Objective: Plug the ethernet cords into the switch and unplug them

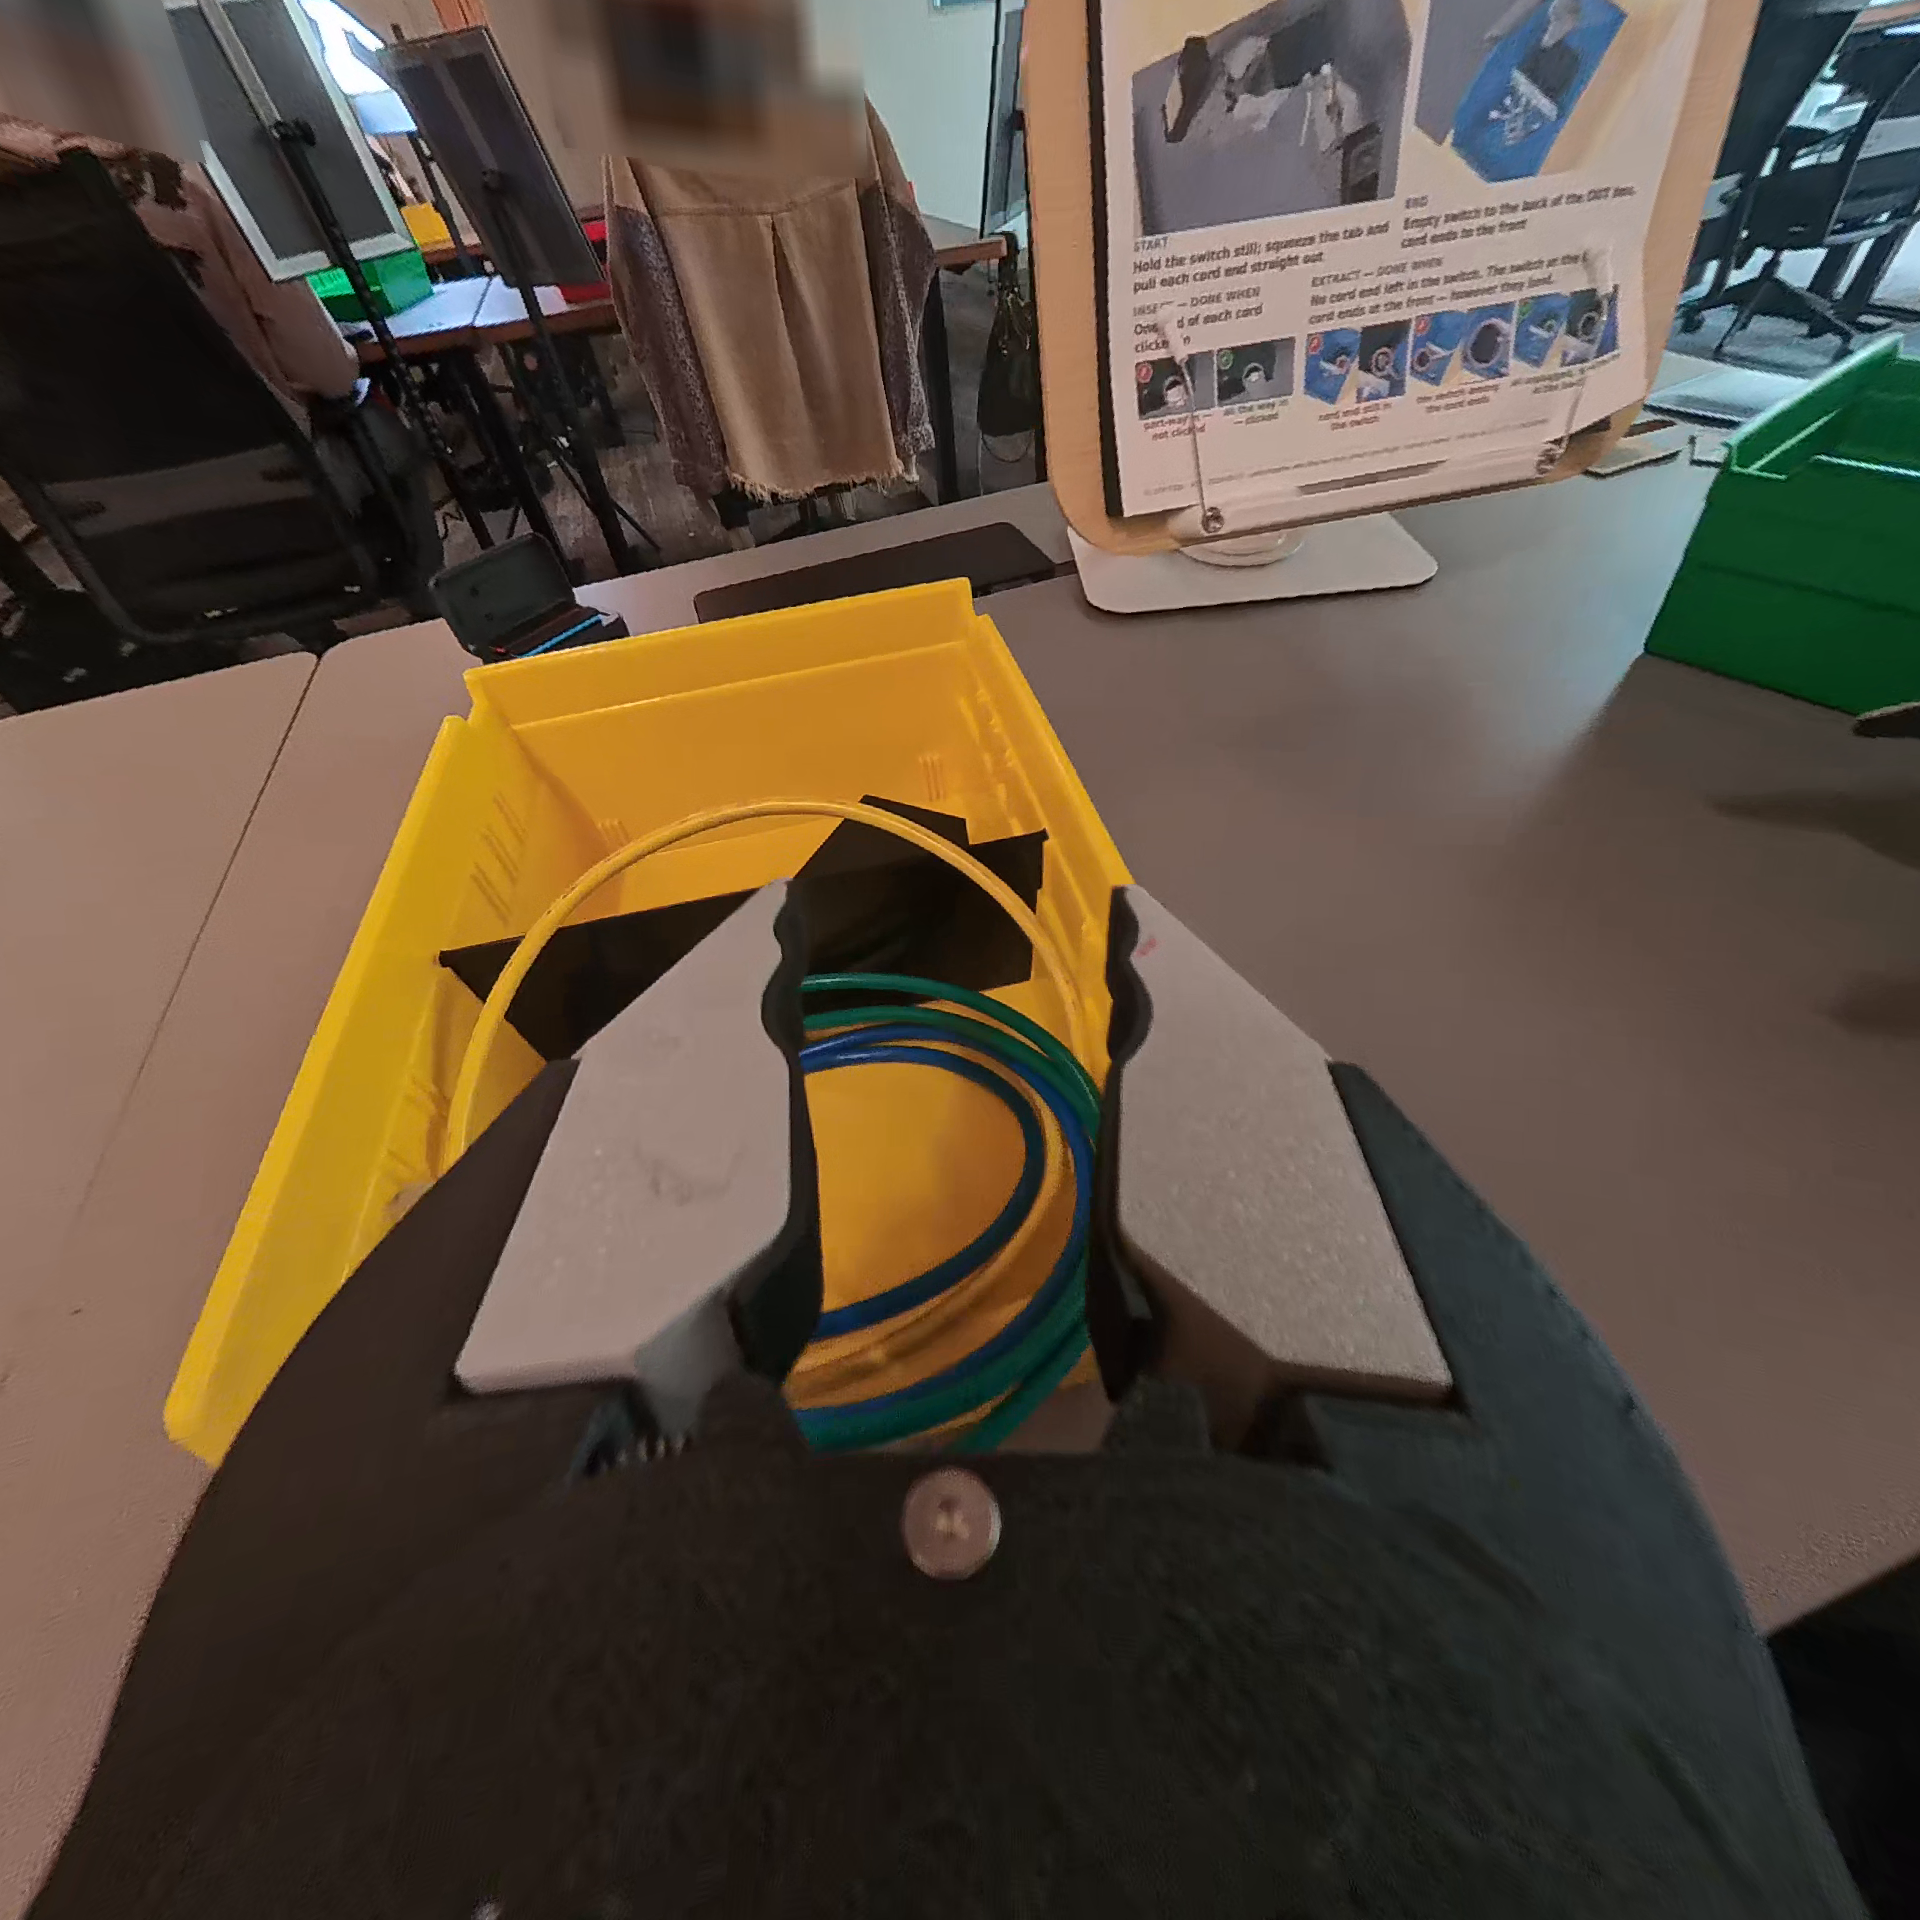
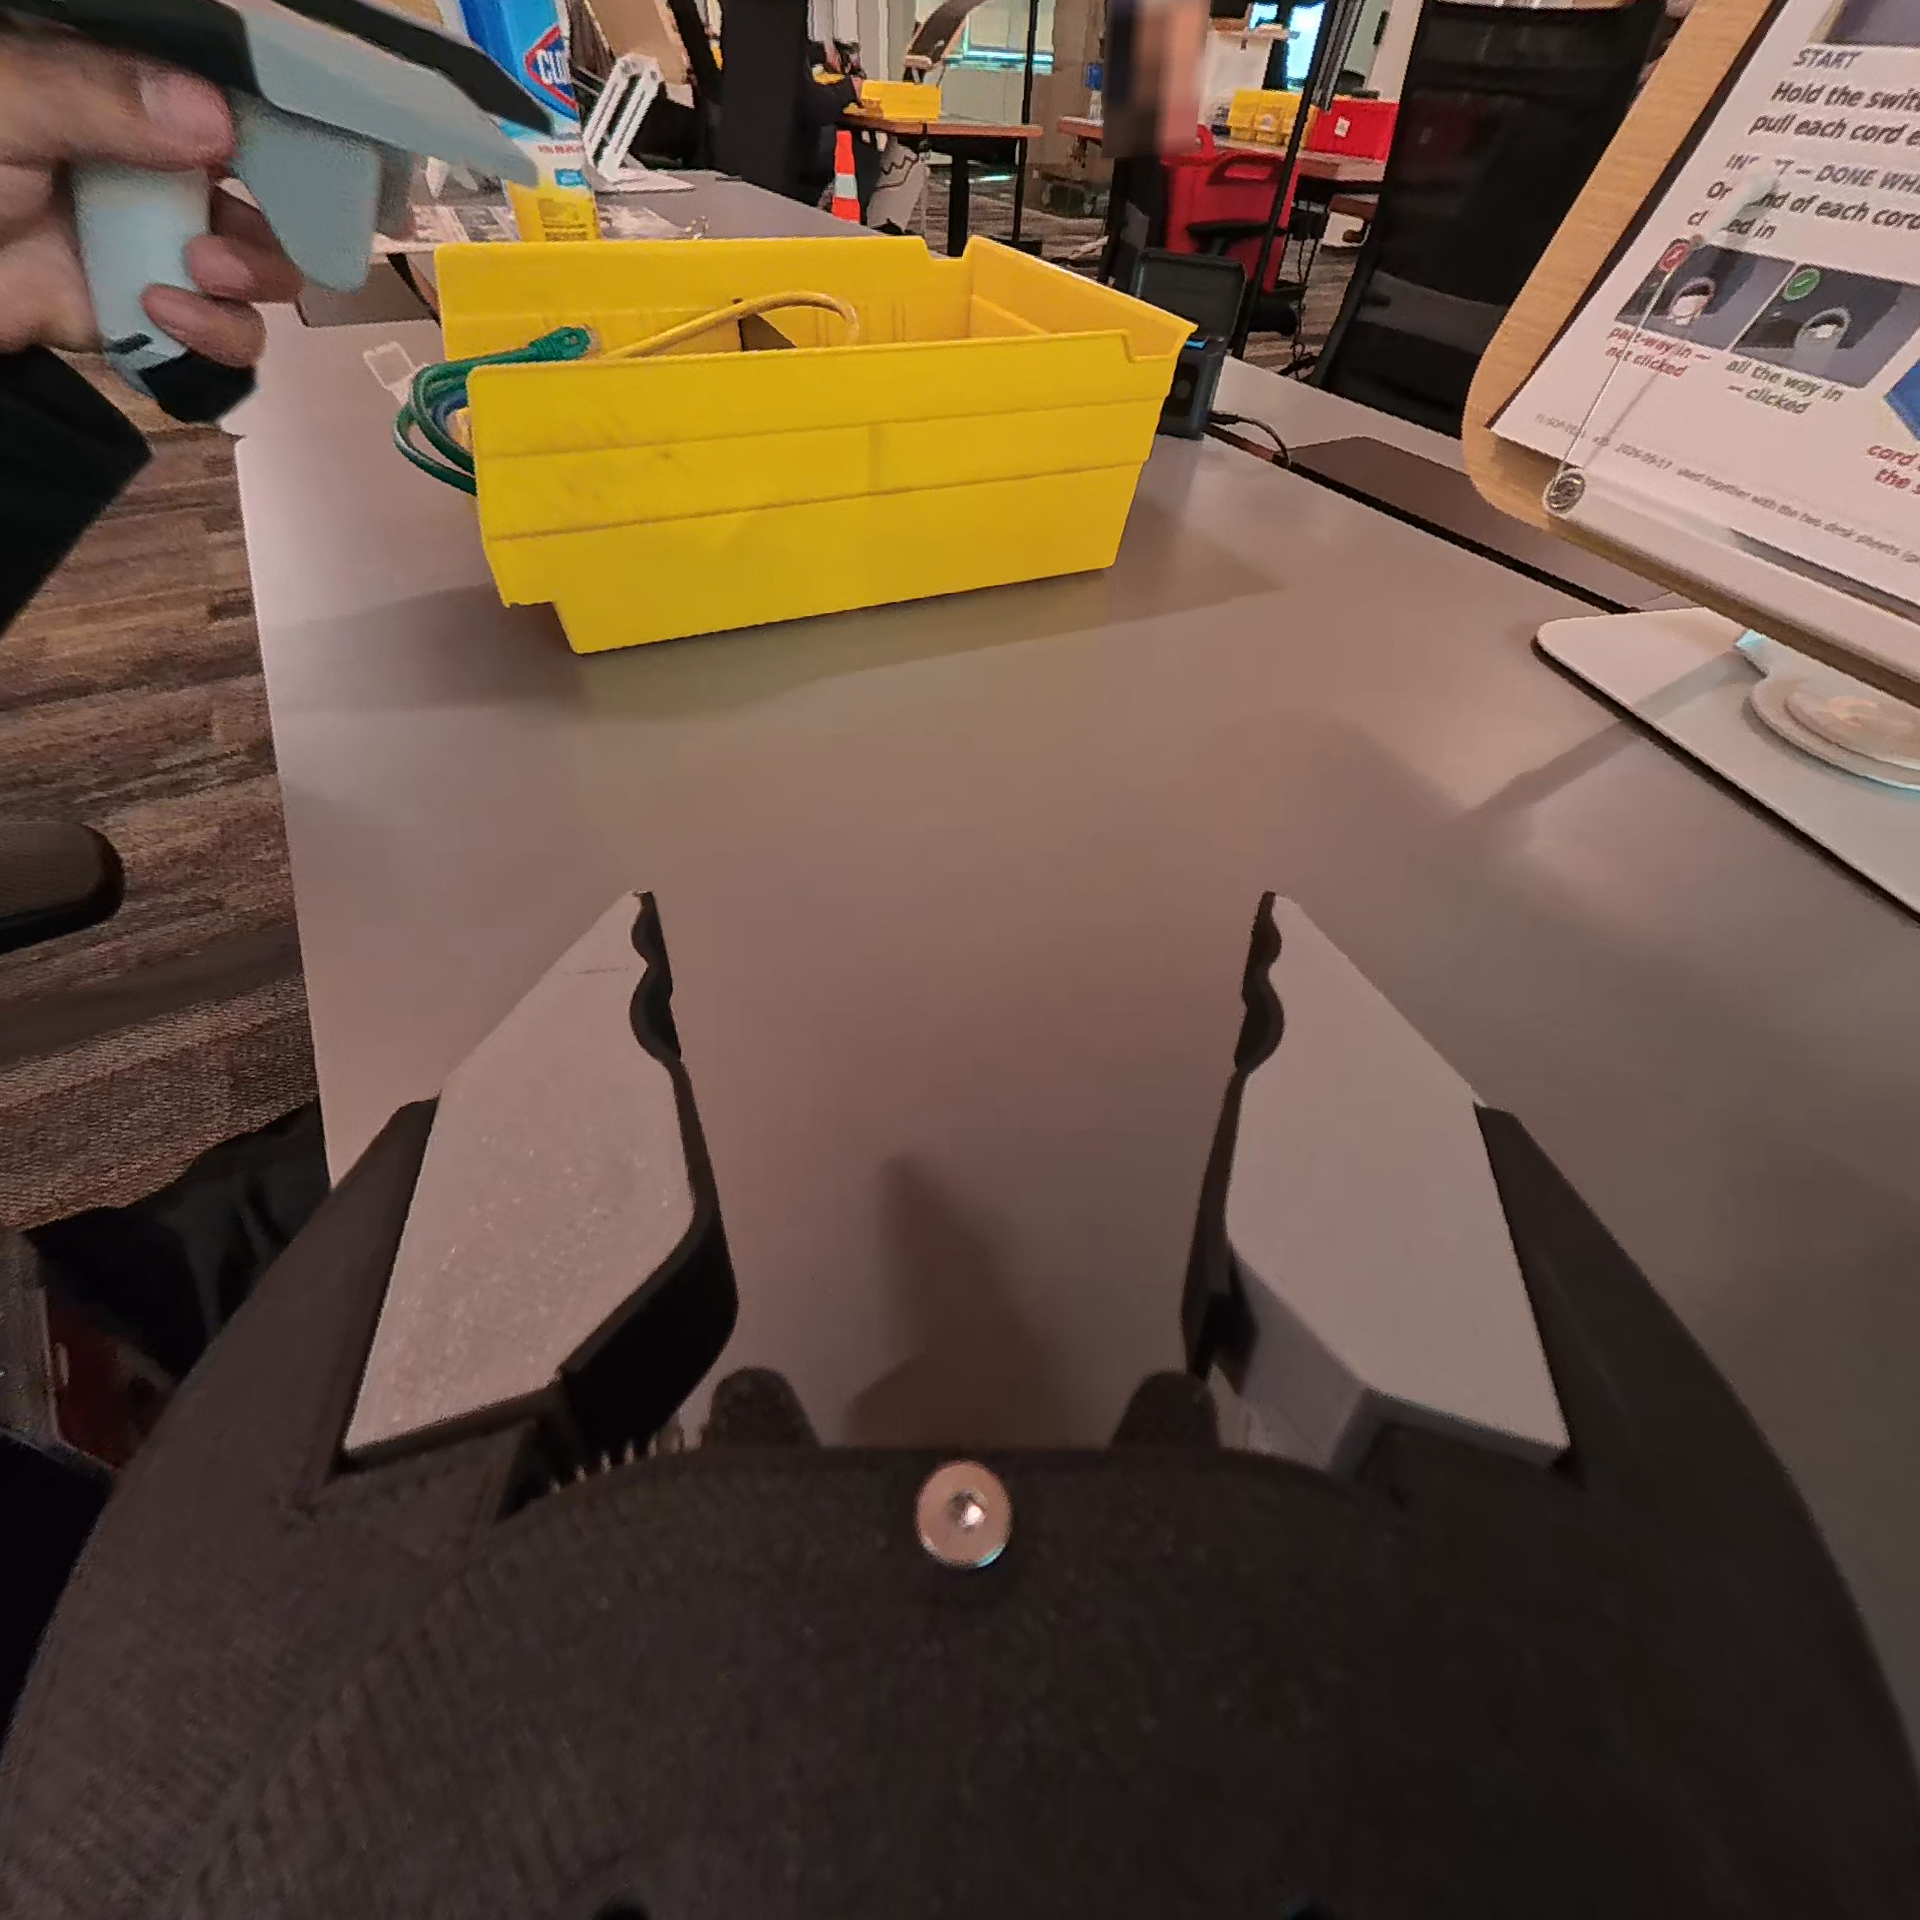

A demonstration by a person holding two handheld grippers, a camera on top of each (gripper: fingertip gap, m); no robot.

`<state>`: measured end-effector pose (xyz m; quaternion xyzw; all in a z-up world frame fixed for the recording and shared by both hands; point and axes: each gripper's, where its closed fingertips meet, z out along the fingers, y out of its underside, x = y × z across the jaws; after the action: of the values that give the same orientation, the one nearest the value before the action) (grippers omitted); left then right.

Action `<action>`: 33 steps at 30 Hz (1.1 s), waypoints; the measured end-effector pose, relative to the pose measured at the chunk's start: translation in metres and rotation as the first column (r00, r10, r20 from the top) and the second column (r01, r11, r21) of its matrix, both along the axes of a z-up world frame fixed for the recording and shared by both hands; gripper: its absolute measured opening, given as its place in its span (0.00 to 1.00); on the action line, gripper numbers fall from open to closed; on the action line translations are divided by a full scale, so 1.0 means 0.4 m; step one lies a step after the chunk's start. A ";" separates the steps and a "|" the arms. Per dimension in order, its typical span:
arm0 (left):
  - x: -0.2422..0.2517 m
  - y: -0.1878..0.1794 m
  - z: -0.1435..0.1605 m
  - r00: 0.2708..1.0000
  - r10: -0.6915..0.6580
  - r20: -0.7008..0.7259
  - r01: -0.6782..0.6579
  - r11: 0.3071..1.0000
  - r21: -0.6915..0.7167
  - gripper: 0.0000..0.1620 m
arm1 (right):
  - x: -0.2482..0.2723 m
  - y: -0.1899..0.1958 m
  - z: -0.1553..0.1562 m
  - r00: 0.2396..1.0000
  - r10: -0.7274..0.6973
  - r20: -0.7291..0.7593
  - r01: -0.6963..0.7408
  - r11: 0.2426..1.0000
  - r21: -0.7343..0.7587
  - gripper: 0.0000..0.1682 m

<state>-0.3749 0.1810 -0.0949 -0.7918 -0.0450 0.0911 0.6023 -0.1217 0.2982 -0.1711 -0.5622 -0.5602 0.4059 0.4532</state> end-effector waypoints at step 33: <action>-0.201 0.364 -0.253 0.985 -0.097 0.145 0.174 0.494 -0.852 0.39 | 0.011 0.003 0.011 0.999 -0.040 -0.028 0.040 0.999 0.012 0.61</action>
<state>-0.4552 0.3264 -0.1962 -0.9899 0.0452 0.0233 0.1321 -0.1174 0.2996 -0.1668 -0.5646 -0.5451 0.4009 0.4726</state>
